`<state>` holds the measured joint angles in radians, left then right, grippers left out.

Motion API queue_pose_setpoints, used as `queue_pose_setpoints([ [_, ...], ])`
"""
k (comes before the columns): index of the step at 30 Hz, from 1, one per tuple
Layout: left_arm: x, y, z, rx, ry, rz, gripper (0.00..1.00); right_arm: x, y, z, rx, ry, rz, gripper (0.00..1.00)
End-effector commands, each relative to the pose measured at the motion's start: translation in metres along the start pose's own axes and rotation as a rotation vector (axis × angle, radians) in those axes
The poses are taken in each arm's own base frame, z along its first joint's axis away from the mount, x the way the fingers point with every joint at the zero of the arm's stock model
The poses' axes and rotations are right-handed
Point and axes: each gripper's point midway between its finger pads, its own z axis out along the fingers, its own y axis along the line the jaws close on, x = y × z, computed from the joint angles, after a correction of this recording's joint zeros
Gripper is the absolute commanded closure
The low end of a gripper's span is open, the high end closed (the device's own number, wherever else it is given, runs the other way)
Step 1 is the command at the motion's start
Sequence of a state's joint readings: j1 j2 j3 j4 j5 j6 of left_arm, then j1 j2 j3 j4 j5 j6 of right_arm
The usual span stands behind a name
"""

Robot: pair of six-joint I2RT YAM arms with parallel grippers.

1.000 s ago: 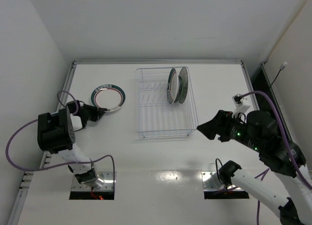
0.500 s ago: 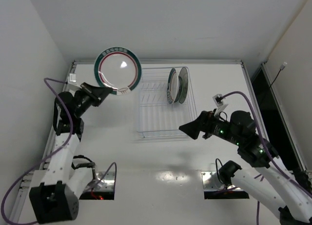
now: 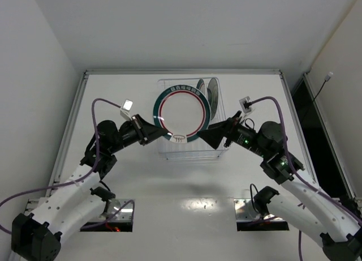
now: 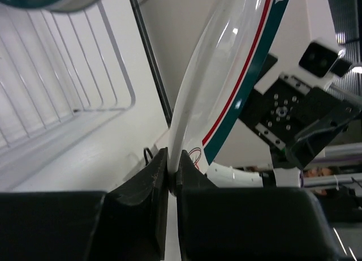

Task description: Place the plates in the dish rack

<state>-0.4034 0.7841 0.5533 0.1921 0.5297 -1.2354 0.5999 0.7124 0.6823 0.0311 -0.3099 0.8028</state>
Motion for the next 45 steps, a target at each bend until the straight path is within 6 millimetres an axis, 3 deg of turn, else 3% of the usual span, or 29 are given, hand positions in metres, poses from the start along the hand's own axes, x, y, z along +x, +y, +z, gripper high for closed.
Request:
queue_pose_setpoints([
  [1, 0.004, -0.041, 0.01, 0.126, -0.003, 0.04, 1.0, -0.02, -0.001, 0.008, -0.017, -0.088, -0.056, 0.02],
  [2, 0.019, -0.048, 0.012, 0.151, 0.044, 0.029, 1.0, -0.02, -0.001, 0.008, -0.017, -0.088, -0.056, 0.04],
  [5, 0.028, -0.054, 0.022, 0.151, 0.076, 0.034, 1.0, -0.015, -0.012, 0.016, 0.011, -0.067, -0.036, 0.17],
  [7, 0.034, -0.045, 0.027, 0.099, 0.11, 0.032, 1.0, -0.018, -0.013, 0.019, 0.006, -0.069, -0.038, 0.47],
  [8, 0.03, -0.048, 0.027, 0.093, 0.101, 0.055, 1.0, -0.02, -0.016, 0.021, 0.021, -0.064, -0.033, 0.75],
  [10, 0.03, -0.045, 0.029, 0.071, 0.11, 0.068, 0.97, -0.018, -0.025, 0.021, 0.063, -0.044, -0.018, 0.98],
  [11, 0.03, -0.045, 0.028, 0.058, 0.116, 0.083, 0.92, -0.026, -0.029, 0.022, 0.095, -0.057, -0.024, 1.0],
  [12, 0.031, -0.042, 0.03, 0.042, 0.124, 0.088, 0.91, -0.028, -0.031, 0.021, 0.112, -0.057, -0.036, 1.0],
  [13, 0.026, -0.038, 0.03, 0.018, 0.111, 0.101, 0.67, -0.034, -0.033, 0.019, 0.136, -0.064, -0.033, 1.0],
  [14, 0.031, -0.022, 0.026, -0.069, 0.137, 0.086, 0.53, -0.043, -0.039, 0.018, 0.174, -0.089, -0.061, 1.0],
  [16, 0.01, -0.007, 0.027, -0.2, 0.096, 0.171, 0.23, -0.056, -0.046, 0.018, 0.241, -0.095, -0.079, 1.0],
  [18, -0.004, 0.01, 0.013, -0.386, 0.095, 0.269, 0.06, -0.073, -0.06, 0.019, 0.338, -0.111, -0.128, 1.0],
  [19, -0.024, 0.029, 0.006, -0.519, 0.022, 0.307, 0.01, -0.083, -0.072, 0.024, 0.421, -0.095, -0.138, 1.0],
  [21, -0.043, 0.038, -0.016, -0.656, -0.006, 0.395, 0.01, -0.092, -0.087, 0.031, 0.502, -0.065, -0.192, 1.0],
  [22, -0.052, 0.042, -0.024, -0.707, -0.031, 0.425, 0.01, -0.11, -0.083, 0.035, 0.518, -0.087, -0.216, 1.0],
  [23, -0.07, 0.047, -0.039, -0.784, -0.109, 0.46, 0.01, -0.109, -0.105, 0.045, 0.585, -0.06, -0.226, 1.0],
  [24, -0.074, 0.052, -0.051, -0.839, -0.125, 0.484, 0.01, -0.112, -0.112, 0.05, 0.613, -0.05, -0.242, 1.0],
  [25, -0.086, 0.05, -0.061, -0.874, -0.176, 0.506, 0.01, -0.13, -0.112, 0.054, 0.642, -0.071, -0.283, 1.0],
  [27, -0.103, 0.05, -0.085, -0.937, -0.289, 0.539, 0.01, -0.134, -0.134, 0.076, 0.704, -0.013, -0.322, 1.0],
  [29, -0.105, 0.059, -0.096, -0.955, -0.324, 0.542, 0.01, -0.132, -0.154, 0.082, 0.802, 0.03, -0.345, 1.0],
  [30, -0.104, 0.06, -0.098, -0.948, -0.329, 0.551, 0.01, -0.139, -0.154, 0.089, 0.816, 0.022, -0.362, 1.0],
  [31, -0.1, 0.063, -0.101, -0.936, -0.34, 0.552, 0.01, -0.133, -0.172, 0.095, 0.871, 0.045, -0.377, 1.0],
  [34, -0.101, 0.074, -0.111, -0.961, -0.381, 0.553, 0.01, -0.138, -0.186, 0.099, 0.951, 0.038, -0.402, 1.0],
  [35, -0.099, 0.083, -0.119, -0.985, -0.383, 0.562, 0.01, -0.134, -0.196, 0.103, 0.975, 0.06, -0.417, 1.0],
  [38, -0.096, 0.092, -0.127, -1.009, -0.387, 0.586, 0.01, -0.13, -0.203, 0.106, 1.032, 0.083, -0.459, 1.0],
  [43, -0.093, 0.074, -0.127, -0.897, -0.413, 0.611, 0.01, -0.111, -0.215, 0.118, 1.074, 0.131, -0.505, 1.0],
  [45, -0.093, 0.074, -0.128, -0.886, -0.424, 0.611, 0.01, -0.112, -0.216, 0.125, 1.083, 0.118, -0.511, 1.0],
])
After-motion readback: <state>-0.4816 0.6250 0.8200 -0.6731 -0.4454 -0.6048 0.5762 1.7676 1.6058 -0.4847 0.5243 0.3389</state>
